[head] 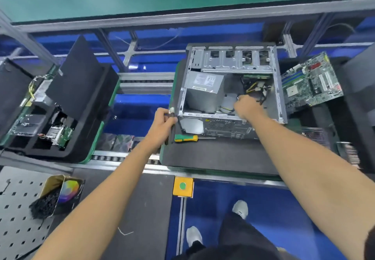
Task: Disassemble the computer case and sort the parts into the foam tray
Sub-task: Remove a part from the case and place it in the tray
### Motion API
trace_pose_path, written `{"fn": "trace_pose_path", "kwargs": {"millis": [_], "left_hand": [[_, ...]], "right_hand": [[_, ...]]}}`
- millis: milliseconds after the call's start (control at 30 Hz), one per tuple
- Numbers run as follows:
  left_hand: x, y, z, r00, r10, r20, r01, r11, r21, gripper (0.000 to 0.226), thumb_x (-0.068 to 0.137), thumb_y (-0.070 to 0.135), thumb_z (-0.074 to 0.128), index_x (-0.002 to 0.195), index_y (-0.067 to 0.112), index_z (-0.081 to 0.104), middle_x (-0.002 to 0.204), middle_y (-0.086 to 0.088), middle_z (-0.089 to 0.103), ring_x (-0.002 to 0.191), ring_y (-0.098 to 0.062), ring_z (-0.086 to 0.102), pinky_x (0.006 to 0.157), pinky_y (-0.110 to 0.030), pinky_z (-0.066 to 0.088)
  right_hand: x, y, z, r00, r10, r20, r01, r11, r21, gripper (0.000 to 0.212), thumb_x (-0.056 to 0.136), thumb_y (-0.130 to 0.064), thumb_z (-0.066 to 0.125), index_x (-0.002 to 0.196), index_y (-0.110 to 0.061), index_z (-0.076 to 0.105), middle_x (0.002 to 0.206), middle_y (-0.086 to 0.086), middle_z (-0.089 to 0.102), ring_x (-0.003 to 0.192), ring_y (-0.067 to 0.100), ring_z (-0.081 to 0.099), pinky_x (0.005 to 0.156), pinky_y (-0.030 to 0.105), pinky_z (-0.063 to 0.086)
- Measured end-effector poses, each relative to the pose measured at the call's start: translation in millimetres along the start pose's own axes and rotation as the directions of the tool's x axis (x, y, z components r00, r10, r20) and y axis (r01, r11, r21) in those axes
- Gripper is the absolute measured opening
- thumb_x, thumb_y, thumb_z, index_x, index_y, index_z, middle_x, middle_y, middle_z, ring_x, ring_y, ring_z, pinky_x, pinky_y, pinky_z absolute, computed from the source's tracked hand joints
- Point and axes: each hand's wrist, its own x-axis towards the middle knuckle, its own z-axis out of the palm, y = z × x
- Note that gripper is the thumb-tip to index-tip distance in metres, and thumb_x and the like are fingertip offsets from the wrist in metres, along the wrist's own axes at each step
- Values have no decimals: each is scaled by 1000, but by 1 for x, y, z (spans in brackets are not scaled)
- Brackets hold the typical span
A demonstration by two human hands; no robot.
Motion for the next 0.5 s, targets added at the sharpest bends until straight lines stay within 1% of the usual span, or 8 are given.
{"fn": "trace_pose_path", "kwargs": {"millis": [67,100,167,233,300,333,433,500], "left_hand": [[22,42,23,995,91,37,-91,996,2,18,98,18,64,105,17,47,95,-2,39,78,-11,41,67,-13,40],[32,60,36,989,139,56,-140,990,23,19,97,16,64,106,16,47,95,-2,38,77,-10,40,66,-12,40],[48,90,68,970,220,100,-228,971,72,21,95,15,66,108,14,49,94,-3,42,74,-8,42,69,-21,43],[64,112,100,958,257,124,-269,959,86,24,92,16,70,110,13,55,95,-5,51,74,-10,47,73,-28,46],[78,129,129,966,232,116,-241,969,63,28,88,21,76,112,17,60,96,-5,59,77,-12,54,76,-27,49],[84,136,142,975,195,108,-200,979,36,30,88,25,77,113,19,61,97,-6,61,81,-14,58,80,-30,52],[100,146,171,990,107,92,-104,994,-28,32,89,36,77,113,23,60,105,-11,65,94,-24,66,85,-42,58],[107,149,183,990,107,93,-102,993,-51,35,88,38,77,113,21,59,104,-11,63,92,-23,66,78,-39,59]], "right_hand": [[1,0,-3,999,-15,45,12,998,65,36,99,-21,41,124,-4,61,123,20,64,110,38,61,82,36,44],[2,1,-5,997,-30,74,21,993,116,39,100,-25,40,127,-4,60,123,20,65,111,37,61,86,37,46],[3,2,-10,988,-87,128,53,966,252,41,103,-30,36,123,-2,59,119,21,67,109,38,62,95,46,50],[3,3,-13,978,-133,158,49,892,449,44,106,-32,30,116,-4,62,108,19,70,100,37,67,90,49,53],[2,0,-17,972,-117,205,-42,769,637,47,108,-38,22,115,-14,62,97,13,72,85,28,71,71,36,55],[4,-1,-18,968,-92,235,-106,698,708,48,108,-41,20,113,-19,62,95,11,73,81,24,71,66,32,54],[17,13,-24,935,-110,338,-265,418,869,53,105,-45,21,105,-19,67,94,9,77,89,26,73,76,40,59],[25,27,-27,919,-183,350,-294,276,915,48,99,-43,29,107,-16,68,87,1,77,90,26,73,74,40,59]]}}
